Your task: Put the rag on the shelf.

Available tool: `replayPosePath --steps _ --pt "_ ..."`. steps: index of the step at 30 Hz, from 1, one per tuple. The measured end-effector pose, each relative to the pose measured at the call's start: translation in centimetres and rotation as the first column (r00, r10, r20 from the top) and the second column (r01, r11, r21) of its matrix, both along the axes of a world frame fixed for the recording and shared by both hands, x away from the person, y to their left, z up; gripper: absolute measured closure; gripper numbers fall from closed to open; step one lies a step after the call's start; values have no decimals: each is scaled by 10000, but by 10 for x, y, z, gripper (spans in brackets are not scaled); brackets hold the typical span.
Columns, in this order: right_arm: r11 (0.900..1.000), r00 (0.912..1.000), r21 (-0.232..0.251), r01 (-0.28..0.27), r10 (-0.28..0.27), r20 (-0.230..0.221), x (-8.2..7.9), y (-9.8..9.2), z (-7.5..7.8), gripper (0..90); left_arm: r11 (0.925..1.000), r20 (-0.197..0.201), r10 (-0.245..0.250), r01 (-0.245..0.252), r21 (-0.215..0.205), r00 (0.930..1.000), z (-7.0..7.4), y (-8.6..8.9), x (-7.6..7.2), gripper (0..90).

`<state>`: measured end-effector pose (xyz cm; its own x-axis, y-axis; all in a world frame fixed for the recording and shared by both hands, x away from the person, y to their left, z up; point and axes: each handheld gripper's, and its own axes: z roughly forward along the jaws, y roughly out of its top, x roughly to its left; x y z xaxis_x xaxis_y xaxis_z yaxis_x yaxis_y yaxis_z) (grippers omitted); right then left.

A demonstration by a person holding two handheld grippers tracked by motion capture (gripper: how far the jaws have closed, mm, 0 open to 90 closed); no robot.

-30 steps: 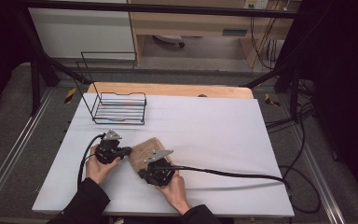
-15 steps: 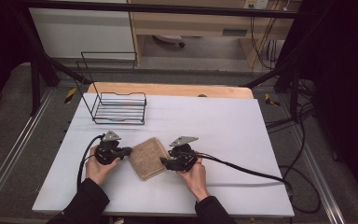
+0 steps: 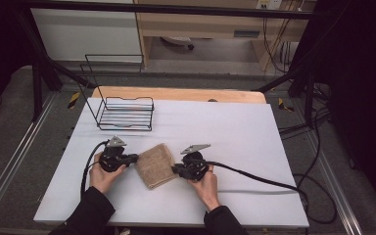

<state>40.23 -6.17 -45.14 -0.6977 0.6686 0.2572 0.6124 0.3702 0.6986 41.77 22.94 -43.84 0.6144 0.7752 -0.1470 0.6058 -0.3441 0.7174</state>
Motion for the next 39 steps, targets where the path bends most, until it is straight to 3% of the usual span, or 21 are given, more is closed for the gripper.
replayPosePath --steps 7,10,15,17,22,28,31,39 --pt "9985 9996 554 16 -1 -274 -15 3 1 825 9999 90 112 -112 -18 9999 2 -3 9 866" --pt "9972 9998 735 105 -92 -179 -21 5 -2 822 9998 80 140 -141 101 9999 -2 -6 12 863" --pt "9981 9998 582 184 -190 105 -22 5 -3 770 9987 177 474 -477 158 9987 -2 -6 11 814" --pt "9987 9996 476 158 -169 226 -22 4 -2 729 9976 199 684 -686 66 9975 0 -2 8 737" --pt "9995 9959 300 104 -131 890 -20 -1 6 520 9944 301 992 -981 -381 9946 8 6 0 493" --pt "9997 9916 199 -122 95 1293 -14 -8 16 336 9918 218 1275 -1273 -128 9916 4 9 -4 249" --pt "9985 9920 548 -49 -21 1260 -9 -14 18 269 9891 89 1463 -1461 -196 9892 2 10 -1 251" --pt "9977 9924 648 212 -288 1197 1 -29 18 140 9818 -187 1827 -1834 -496 9830 -2 4 7 436"
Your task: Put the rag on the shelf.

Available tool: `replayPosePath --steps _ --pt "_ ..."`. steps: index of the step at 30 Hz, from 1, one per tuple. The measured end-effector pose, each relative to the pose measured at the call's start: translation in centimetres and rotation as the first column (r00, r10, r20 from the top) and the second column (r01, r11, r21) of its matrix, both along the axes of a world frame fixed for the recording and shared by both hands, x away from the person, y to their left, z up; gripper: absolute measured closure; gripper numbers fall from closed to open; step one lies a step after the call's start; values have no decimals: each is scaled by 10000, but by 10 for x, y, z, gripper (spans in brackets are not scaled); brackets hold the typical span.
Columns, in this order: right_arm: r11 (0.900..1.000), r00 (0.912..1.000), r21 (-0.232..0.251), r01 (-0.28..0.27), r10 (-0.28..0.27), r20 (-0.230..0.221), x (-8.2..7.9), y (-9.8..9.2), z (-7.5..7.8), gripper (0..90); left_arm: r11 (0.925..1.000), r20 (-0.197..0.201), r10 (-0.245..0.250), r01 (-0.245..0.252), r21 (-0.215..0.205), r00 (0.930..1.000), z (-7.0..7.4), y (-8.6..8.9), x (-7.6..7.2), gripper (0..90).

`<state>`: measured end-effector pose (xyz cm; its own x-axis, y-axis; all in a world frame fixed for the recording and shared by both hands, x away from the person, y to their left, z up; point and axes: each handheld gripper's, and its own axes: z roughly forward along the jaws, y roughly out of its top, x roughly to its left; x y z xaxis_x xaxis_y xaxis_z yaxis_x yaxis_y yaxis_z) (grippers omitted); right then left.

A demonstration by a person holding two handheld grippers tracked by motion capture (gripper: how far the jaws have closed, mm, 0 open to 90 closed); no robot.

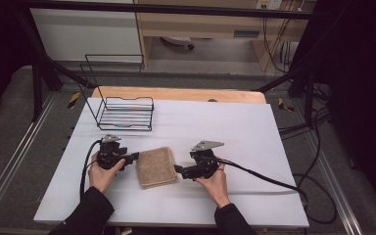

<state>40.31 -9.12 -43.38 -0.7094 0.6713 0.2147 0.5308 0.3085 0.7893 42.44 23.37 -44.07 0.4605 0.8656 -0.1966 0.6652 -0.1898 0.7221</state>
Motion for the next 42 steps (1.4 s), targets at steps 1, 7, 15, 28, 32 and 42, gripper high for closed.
replayPosePath --steps 1,7,15,28,32,42 --pt "10000 10000 -8 26 -26 4 1 -1 0 131 10000 -62 40 -41 -71 10000 -1 -1 0 460" --pt "10000 10000 -73 14 -14 85 4 -3 -1 127 9997 -354 -32 22 -259 9994 -4 -9 0 579" --pt "9997 10000 252 -26 26 2 14 -2 0 180 9995 -472 43 -59 -325 9989 -9 -14 3 683" --pt "9999 9996 139 -19 23 -289 48 35 1 349 9995 -495 -101 86 -316 9987 -11 -18 3 796" --pt "10000 9989 -24 -14 13 -471 58 45 -4 413 9996 -402 -201 193 -219 9990 -12 -19 3 799" --pt "9990 9960 -444 -93 54 -888 67 54 -15 537 9989 -158 -454 456 113 9988 -12 -20 1 799"
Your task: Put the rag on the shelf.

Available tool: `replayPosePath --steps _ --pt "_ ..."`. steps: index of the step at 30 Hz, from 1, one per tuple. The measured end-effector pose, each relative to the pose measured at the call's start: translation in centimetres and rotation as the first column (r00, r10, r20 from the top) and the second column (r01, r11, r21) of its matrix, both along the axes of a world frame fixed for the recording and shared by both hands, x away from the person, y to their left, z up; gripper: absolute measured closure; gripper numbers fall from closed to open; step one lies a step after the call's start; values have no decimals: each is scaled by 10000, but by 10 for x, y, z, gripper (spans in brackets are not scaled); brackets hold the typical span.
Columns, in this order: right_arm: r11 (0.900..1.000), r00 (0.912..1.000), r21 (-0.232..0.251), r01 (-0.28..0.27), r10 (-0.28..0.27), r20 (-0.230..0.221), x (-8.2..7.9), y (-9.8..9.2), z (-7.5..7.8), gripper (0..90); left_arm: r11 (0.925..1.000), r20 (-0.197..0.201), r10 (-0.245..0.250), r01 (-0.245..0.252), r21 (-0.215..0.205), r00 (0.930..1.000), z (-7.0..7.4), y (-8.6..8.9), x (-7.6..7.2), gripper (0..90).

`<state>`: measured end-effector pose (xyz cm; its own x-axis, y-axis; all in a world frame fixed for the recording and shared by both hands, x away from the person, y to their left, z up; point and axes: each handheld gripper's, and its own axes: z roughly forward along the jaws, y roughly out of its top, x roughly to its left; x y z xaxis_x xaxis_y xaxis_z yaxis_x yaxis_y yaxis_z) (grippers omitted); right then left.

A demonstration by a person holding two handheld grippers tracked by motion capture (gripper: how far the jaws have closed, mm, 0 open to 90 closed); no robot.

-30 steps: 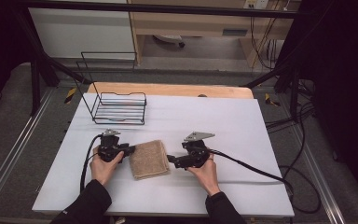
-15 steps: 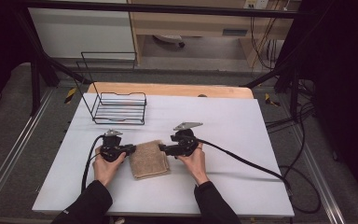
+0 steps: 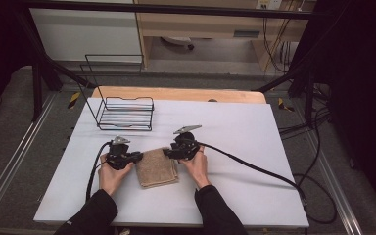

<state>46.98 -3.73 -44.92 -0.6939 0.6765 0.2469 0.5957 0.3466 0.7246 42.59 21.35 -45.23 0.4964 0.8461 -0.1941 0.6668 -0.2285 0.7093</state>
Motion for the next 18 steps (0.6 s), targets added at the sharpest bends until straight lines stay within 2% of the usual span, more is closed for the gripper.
replayPosePath --steps 5,13,18 --pt "9999 9999 -22 -108 108 -119 1 4 -5 590 10000 12 -53 53 10 10000 0 0 0 799" --pt "9996 9977 189 -214 226 -638 2 6 -6 785 9998 7 -126 126 -165 9999 -1 1 1 825" --pt "9993 9969 294 -216 238 -752 3 5 -3 823 9996 1 -110 110 -247 9999 0 2 1 845"
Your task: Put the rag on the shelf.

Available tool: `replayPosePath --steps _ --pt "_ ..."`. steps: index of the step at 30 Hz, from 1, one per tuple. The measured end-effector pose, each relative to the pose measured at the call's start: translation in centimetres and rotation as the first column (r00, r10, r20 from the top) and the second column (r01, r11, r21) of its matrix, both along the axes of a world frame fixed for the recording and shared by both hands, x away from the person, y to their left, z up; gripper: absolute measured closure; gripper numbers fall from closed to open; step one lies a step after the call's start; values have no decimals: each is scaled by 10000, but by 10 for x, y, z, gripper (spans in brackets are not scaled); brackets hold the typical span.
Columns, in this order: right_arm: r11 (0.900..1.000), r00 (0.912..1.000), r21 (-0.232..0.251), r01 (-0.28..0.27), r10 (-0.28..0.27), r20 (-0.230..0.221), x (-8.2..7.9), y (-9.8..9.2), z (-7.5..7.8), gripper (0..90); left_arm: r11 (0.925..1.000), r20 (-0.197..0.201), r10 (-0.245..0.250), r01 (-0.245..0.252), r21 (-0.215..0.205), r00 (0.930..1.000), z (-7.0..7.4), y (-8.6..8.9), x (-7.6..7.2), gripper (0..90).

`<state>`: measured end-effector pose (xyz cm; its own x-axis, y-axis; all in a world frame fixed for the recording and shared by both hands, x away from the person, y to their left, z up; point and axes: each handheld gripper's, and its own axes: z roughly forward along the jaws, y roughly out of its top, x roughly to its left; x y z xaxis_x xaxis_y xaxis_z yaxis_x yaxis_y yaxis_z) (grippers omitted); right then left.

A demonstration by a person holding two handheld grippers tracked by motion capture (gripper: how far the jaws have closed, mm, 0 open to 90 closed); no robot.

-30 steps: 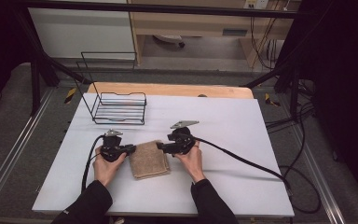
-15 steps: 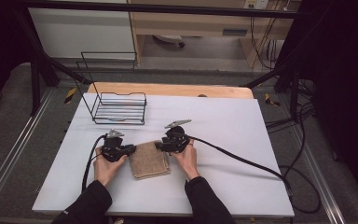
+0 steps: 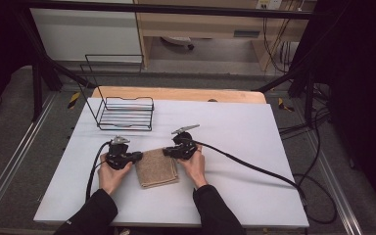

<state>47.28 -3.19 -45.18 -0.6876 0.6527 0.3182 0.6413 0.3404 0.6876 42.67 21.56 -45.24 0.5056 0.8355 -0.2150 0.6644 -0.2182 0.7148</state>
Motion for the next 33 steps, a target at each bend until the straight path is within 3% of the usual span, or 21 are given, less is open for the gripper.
replayPosePath --steps 4,8,12,33 --pt "9999 9999 143 49 -52 154 -3 -1 6 827 9994 66 -44 46 -331 10000 3 4 0 850" --pt "9998 9993 180 23 -29 375 -7 -3 14 828 9984 492 -170 196 -525 9986 11 6 -3 851" --pt "9996 9968 297 22 -46 797 -13 -6 23 828 9976 903 -293 348 -591 9955 19 7 -7 851" --pt "9958 9789 907 -97 -91 2043 -40 -15 57 830 9932 1882 -517 701 -928 9808 48 8 -22 854"
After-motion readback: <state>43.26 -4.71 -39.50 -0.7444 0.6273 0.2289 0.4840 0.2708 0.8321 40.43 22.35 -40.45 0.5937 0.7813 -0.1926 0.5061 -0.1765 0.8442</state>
